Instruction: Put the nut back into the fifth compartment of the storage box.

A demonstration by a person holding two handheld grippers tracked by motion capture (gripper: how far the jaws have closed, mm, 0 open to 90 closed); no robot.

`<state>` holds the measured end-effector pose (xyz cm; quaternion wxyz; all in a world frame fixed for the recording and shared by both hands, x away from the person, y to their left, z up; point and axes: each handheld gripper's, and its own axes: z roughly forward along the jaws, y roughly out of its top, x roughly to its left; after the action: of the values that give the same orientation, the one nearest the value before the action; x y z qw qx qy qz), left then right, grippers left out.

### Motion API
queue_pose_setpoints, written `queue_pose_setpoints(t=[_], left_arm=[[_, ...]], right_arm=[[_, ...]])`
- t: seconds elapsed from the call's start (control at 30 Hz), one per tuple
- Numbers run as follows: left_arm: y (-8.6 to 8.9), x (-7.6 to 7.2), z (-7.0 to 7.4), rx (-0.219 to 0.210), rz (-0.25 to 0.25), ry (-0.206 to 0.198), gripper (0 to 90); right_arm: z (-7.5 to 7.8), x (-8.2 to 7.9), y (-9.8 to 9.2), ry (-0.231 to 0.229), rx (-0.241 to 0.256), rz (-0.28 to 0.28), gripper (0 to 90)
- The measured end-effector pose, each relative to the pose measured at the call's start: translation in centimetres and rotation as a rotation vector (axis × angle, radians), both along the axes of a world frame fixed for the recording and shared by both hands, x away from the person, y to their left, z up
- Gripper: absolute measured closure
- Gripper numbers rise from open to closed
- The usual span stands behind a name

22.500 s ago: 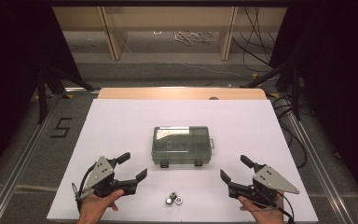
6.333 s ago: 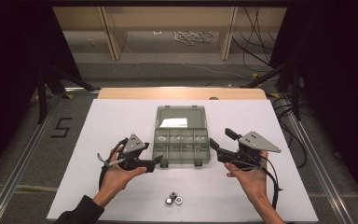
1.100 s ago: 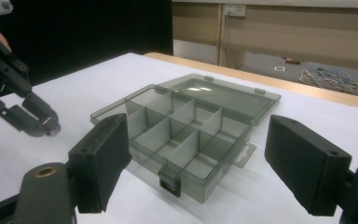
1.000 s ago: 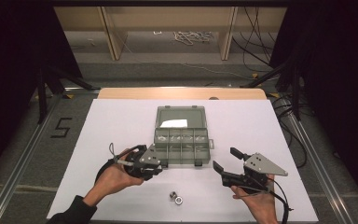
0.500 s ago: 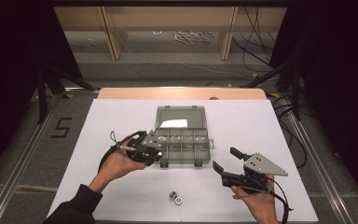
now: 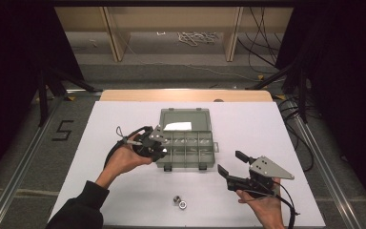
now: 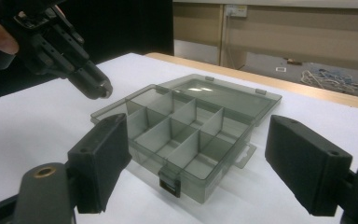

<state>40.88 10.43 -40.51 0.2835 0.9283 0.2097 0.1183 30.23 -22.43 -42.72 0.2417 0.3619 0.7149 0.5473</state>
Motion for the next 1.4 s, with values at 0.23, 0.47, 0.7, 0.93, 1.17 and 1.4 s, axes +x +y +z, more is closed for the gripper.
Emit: queue_pose_setpoints(t=[0.23, 0.47, 0.7, 0.93, 1.17, 1.4], left_arm=[[-0.1, 0.8, -0.8, 0.022, 0.012, 0.012, 78.3], [0.0, 1.6, -1.2, 0.064, 0.006, 0.022, 78.2], [-0.5, 1.6, -1.7, 0.089, -0.01, 0.026, 78.3], [-0.7, 2.0, -2.1, 0.109, -0.008, 0.024, 78.2], [-1.0, 2.0, -2.7, 0.127, -0.002, 0.044, 78.2], [-1.1, 2.2, -3.3, 0.147, -0.008, 0.048, 78.1]], right_arm=[[0.0, 0.0, 0.1, -0.001, -0.005, 0.002, 22.3], [-0.1, 0.1, 0.1, -0.005, 0.01, 0.011, 22.3], [-0.2, 0.1, 0.2, 0.002, 0.002, 0.014, 22.3], [-0.2, 0.1, 0.1, 0.003, -0.01, 0.007, 22.3], [-0.2, 0.2, 0.1, 0.004, -0.012, 0.01, 22.3], [-0.1, 0.2, 0.1, -0.001, -0.014, 0.003, 22.4]])
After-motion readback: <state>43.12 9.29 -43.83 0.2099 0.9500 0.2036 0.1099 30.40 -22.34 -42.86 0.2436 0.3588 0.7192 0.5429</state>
